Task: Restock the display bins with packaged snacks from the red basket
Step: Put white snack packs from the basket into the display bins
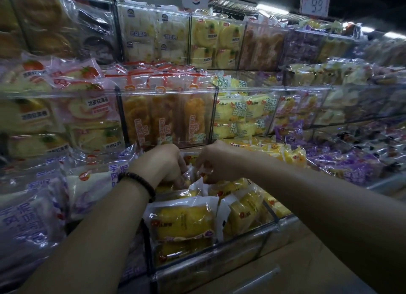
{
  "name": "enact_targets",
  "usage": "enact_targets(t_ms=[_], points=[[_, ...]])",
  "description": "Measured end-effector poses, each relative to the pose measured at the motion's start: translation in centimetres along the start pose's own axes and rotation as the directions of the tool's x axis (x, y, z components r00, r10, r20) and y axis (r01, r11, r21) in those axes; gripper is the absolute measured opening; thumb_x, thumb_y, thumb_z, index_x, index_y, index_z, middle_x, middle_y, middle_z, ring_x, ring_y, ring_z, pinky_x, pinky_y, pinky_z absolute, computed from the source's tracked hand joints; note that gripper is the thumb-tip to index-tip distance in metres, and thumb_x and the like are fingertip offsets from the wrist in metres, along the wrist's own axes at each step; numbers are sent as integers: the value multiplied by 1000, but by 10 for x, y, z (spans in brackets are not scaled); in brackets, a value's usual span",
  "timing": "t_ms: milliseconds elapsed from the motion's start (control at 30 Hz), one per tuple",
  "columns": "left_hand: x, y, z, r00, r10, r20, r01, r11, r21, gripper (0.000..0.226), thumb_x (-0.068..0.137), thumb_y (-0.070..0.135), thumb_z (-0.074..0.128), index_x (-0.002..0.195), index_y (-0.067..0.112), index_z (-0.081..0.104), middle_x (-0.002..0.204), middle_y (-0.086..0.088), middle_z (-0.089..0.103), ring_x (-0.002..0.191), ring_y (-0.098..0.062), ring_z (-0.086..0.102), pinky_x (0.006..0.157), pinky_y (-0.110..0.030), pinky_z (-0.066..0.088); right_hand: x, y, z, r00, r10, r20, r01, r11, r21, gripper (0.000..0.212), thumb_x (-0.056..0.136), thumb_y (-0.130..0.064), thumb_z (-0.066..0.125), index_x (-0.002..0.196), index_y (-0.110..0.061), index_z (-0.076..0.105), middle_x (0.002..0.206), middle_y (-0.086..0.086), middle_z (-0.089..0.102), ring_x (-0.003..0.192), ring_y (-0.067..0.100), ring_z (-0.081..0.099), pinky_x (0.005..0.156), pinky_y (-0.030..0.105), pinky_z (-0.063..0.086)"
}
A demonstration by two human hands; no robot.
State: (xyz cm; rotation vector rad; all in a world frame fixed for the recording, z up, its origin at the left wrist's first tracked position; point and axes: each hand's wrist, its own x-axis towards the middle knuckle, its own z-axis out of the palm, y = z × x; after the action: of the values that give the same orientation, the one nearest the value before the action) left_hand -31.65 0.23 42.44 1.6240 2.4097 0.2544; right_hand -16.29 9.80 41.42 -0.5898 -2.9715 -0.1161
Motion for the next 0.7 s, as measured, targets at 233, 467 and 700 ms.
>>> enact_targets(t_ms=[233, 467, 700], points=[[-21, 2, -7, 996, 83, -35, -82, 996, 38, 42, 80, 36, 90, 118, 30, 75, 118, 8, 69, 102, -16, 63, 78, -31, 53, -39, -1, -37, 991, 120, 54, -127, 982, 140, 43, 89, -31, 81, 130, -24, 70, 120, -3, 71, 109, 17, 68, 96, 41, 58], [-62, 15, -20, 948, 228, -221, -212, 973, 92, 25, 84, 26, 88, 101, 30, 70, 103, 8, 66, 92, -13, 66, 73, -28, 59, -65, -8, -50, 985, 82, 154, -110, 977, 183, 38, 90, -9, 75, 123, -28, 72, 116, -9, 72, 107, 8, 67, 96, 38, 59], [-79, -5, 5, 973, 225, -46, -203, 937, 283, 36, 94, 42, 72, 128, 31, 71, 122, 7, 67, 102, -15, 62, 86, -28, 51, -74, -20, -32, 963, 77, 259, -140, 963, 231, 44, 97, -19, 65, 141, -25, 60, 136, 0, 63, 123, 21, 59, 104, 44, 52]])
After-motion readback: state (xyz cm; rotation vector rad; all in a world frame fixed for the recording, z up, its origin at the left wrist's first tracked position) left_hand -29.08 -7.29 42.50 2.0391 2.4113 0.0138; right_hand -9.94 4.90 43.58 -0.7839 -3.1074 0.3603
